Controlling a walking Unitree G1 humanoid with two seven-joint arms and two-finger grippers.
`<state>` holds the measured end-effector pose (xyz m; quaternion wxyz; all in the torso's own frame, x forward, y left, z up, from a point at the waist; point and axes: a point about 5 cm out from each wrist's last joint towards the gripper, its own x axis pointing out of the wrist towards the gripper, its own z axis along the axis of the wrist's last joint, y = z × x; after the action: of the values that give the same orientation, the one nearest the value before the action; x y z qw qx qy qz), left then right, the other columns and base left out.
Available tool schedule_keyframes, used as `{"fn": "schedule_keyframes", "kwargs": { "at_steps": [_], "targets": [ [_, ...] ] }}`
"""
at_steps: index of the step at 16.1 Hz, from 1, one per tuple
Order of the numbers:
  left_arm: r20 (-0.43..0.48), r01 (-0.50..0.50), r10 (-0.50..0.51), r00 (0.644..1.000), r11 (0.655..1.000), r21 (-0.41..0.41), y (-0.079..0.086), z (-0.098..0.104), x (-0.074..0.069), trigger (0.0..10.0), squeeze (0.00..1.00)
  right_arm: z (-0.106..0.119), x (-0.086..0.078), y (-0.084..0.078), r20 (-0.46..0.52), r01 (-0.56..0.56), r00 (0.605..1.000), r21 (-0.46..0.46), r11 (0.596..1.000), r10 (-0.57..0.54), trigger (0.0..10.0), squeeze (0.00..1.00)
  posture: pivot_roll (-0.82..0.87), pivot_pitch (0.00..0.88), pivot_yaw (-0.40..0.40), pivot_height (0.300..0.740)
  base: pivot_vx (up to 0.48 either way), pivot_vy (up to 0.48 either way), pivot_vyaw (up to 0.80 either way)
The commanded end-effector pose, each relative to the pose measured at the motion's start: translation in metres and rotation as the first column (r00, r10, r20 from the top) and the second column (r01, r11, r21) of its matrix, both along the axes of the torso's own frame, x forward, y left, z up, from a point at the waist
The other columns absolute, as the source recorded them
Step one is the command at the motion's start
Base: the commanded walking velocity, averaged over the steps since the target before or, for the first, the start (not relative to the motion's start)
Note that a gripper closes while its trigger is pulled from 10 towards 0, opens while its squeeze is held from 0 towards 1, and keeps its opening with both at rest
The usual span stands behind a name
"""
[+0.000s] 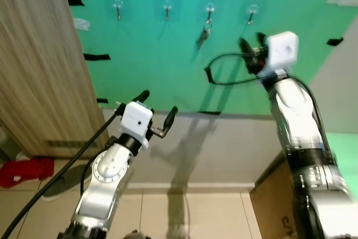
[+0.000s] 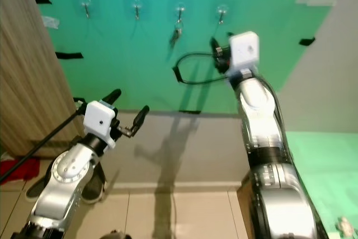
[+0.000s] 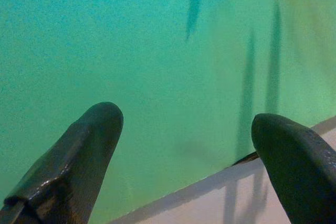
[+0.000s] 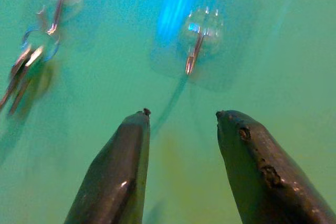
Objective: Hang keys on a hook
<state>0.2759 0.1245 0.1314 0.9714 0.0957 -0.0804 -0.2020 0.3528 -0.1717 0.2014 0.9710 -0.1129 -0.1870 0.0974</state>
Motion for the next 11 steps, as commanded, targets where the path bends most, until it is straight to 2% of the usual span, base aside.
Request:
{"fn": "schedule_keyframes", "kwargs": {
  "at_steps": [1, 2, 3, 5, 8, 9, 10, 11],
  "targets": [
    [-0.044, -0.083, 0.082, 0.996, 0.996, -0.036, 0.010, -0.003, 0.002, 10.0, 0.00, -0.017, -0.017, 0.003, -0.013, 0.046, 0.999, -0.046, 0.998, -0.047, 10.0, 1.00, 0.11, 0.000, -0.056, 0.740, 0.000, 0.000, 0.00],
    [-0.065, -0.114, 0.110, 0.992, 0.992, -0.061, 0.014, -0.005, 0.003, 10.0, 0.00, -0.027, -0.023, 0.002, -0.045, 0.062, 0.997, -0.040, 0.997, -0.064, 10.0, 1.00, 0.11, 0.000, -0.056, 0.740, 0.000, 0.000, 0.00],
    [-0.107, -0.188, 0.178, 0.978, 0.978, -0.095, 0.021, -0.008, 0.004, 10.0, 0.00, -0.053, -0.036, -0.002, -0.150, 0.086, 0.985, 0.012, 0.996, -0.083, 10.0, 1.00, 0.10, 0.000, -0.053, 0.740, 0.000, 0.000, 0.00],
    [-0.146, -0.207, 0.189, 0.971, 0.971, -0.123, 0.023, -0.014, 0.003, 10.0, 0.00, -0.095, -0.062, -0.012, -0.332, 0.149, 0.937, 0.105, 0.983, -0.107, 10.0, 1.00, 0.08, 0.000, -0.041, 0.740, 0.000, 0.000, 0.00],
    [-0.152, -0.216, 0.199, 0.968, 0.970, -0.111, 0.023, -0.017, -0.002, 10.0, 0.00, -0.113, -0.079, -0.017, -0.427, 0.203, 0.895, 0.127, 0.971, -0.131, 10.0, 1.00, 0.06, 0.000, -0.036, 0.740, 0.000, 0.000, 0.00],
    [-0.156, -0.220, 0.203, 0.967, 0.970, -0.104, 0.023, -0.018, -0.003, 10.0, 0.00, -0.117, -0.081, -0.017, -0.449, 0.204, 0.883, 0.107, 0.973, -0.135, 10.0, 0.00, 0.06, 0.000, -0.035, 0.740, 0.000, 0.000, 0.00],
    [-0.157, -0.222, 0.205, 0.966, 0.970, -0.097, 0.023, -0.019, -0.004, 10.0, 0.00, -0.120, -0.081, -0.016, -0.466, 0.200, 0.874, 0.089, 0.976, -0.136, 10.0, 0.00, 0.06, 0.000, -0.034, 0.740, 0.000, 0.000, 0.00],
    [-0.148, -0.207, 0.193, 0.970, 0.974, -0.092, 0.018, -0.018, -0.002, 10.0, 0.00, -0.123, -0.079, -0.015, -0.489, 0.212, 0.862, 0.114, 0.971, -0.131, 10.0, 0.00, 0.07, 0.000, -0.033, 0.726, 0.000, 0.000, 0.00]
  ]
}}
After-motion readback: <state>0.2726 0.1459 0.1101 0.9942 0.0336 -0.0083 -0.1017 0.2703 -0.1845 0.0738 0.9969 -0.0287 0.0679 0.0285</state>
